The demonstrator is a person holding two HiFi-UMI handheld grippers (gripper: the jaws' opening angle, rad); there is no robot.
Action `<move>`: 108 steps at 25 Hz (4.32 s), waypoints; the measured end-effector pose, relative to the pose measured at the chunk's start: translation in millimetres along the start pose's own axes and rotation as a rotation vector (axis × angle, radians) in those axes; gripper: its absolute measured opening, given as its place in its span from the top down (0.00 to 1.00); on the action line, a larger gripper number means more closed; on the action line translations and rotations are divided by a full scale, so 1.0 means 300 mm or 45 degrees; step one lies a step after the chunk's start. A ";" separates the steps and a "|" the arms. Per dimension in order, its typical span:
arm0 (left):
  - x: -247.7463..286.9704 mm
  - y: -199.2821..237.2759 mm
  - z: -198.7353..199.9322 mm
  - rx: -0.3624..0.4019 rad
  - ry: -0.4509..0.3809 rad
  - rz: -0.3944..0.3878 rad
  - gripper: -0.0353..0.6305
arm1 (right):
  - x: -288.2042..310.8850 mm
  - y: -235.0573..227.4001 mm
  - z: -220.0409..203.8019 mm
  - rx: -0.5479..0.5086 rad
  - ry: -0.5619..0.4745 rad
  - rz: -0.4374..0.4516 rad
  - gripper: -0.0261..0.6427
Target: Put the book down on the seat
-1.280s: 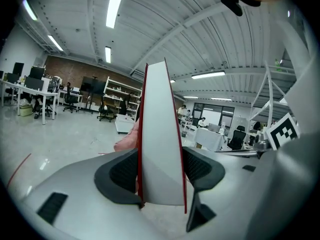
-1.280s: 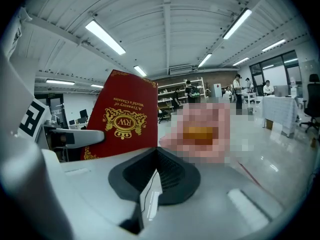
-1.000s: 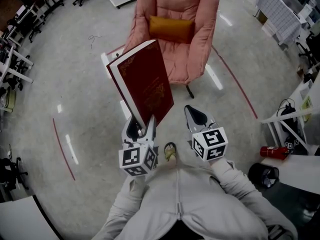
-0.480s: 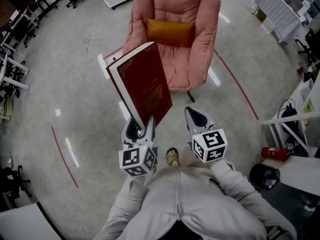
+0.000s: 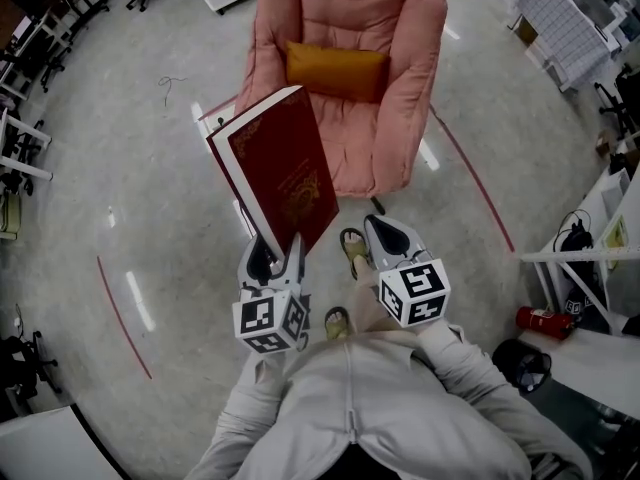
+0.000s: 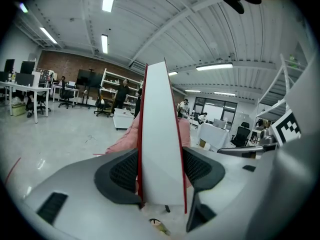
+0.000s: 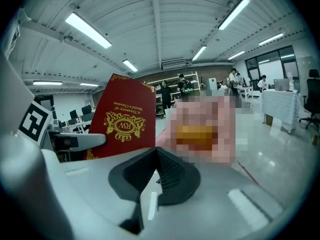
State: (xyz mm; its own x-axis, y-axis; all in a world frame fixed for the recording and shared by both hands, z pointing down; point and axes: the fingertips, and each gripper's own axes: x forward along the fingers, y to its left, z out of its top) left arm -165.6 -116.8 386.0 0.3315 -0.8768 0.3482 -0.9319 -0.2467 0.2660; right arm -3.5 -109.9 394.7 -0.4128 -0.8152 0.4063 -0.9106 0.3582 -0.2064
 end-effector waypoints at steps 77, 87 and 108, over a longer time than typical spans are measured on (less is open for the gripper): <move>1.137 0.341 -0.765 -0.200 0.816 0.384 0.52 | 0.857 -0.645 -0.128 0.210 0.309 -0.009 0.96; 1.033 0.267 -0.686 -0.191 0.800 0.347 0.52 | 0.797 -0.552 -0.102 0.180 0.302 0.025 0.96; 0.753 0.135 -0.385 -0.025 0.692 0.264 0.94 | 0.617 -0.354 -0.078 0.063 0.328 0.128 0.96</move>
State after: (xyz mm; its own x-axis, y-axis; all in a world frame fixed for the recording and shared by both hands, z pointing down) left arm -111.3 -277.2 579.2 0.1753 -0.5669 0.8049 -0.9842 -0.0805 0.1576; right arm 16.3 -288.2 512.7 -0.4990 -0.6316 0.5934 -0.8651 0.4034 -0.2981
